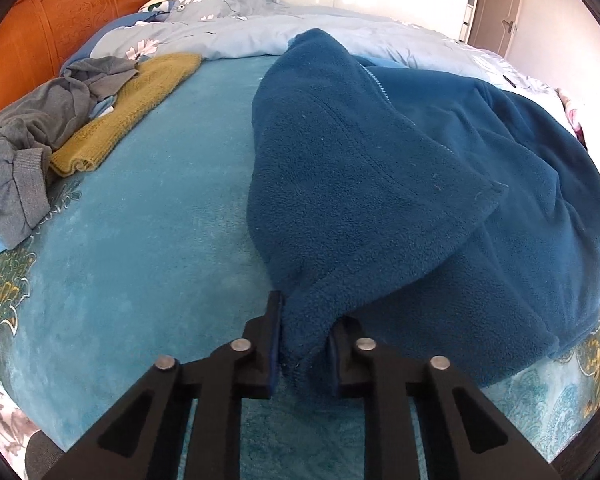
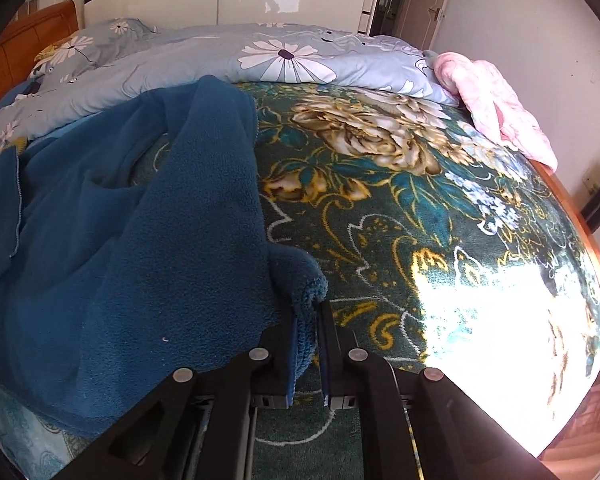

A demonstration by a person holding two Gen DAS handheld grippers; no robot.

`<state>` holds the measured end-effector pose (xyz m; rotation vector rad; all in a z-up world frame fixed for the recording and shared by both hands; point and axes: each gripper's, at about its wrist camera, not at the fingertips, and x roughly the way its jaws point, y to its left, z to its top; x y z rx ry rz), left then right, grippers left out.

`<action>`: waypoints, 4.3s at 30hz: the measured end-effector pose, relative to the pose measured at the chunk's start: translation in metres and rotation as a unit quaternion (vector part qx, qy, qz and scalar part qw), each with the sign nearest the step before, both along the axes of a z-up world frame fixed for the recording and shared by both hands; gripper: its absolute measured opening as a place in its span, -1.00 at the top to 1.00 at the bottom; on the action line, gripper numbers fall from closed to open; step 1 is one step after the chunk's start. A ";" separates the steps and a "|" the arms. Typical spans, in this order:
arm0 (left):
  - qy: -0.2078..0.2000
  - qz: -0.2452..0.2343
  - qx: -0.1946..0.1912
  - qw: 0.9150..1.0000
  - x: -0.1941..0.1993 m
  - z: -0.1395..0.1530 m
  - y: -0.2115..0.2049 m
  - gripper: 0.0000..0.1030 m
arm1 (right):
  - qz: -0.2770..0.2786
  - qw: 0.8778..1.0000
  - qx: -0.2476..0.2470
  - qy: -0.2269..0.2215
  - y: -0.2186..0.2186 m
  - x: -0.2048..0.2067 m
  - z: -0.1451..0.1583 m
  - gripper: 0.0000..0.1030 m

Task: Fold clothes

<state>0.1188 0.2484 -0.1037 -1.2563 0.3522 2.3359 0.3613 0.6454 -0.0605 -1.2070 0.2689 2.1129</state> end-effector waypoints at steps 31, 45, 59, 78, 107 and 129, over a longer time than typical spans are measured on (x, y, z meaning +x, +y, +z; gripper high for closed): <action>0.038 0.004 0.043 0.998 -0.025 0.049 -0.096 -0.05 | 0.043 0.998 0.013 -0.046 -0.094 0.027 0.016 0.56; 0.069 -0.036 0.068 0.995 -0.105 0.090 -0.042 -0.36 | 0.170 0.982 0.045 0.064 -0.090 -0.122 0.107 0.17; 0.042 -0.059 0.015 0.997 -0.130 0.038 -0.022 -0.36 | 0.338 0.941 0.005 -0.033 -0.162 -0.427 -0.001 0.12; -0.008 -0.097 0.100 0.990 -0.203 0.044 -0.004 -0.36 | 0.372 0.923 0.040 -0.094 -0.170 -0.479 -0.043 0.00; 0.046 -0.053 0.164 0.984 -0.295 0.103 0.043 0.77 | 0.332 0.941 0.063 0.019 -0.151 -0.523 0.043 0.84; -0.019 -0.041 0.106 0.993 -0.236 0.052 -0.009 -0.14 | 0.343 0.939 0.035 -0.005 -0.135 -0.489 0.030 0.38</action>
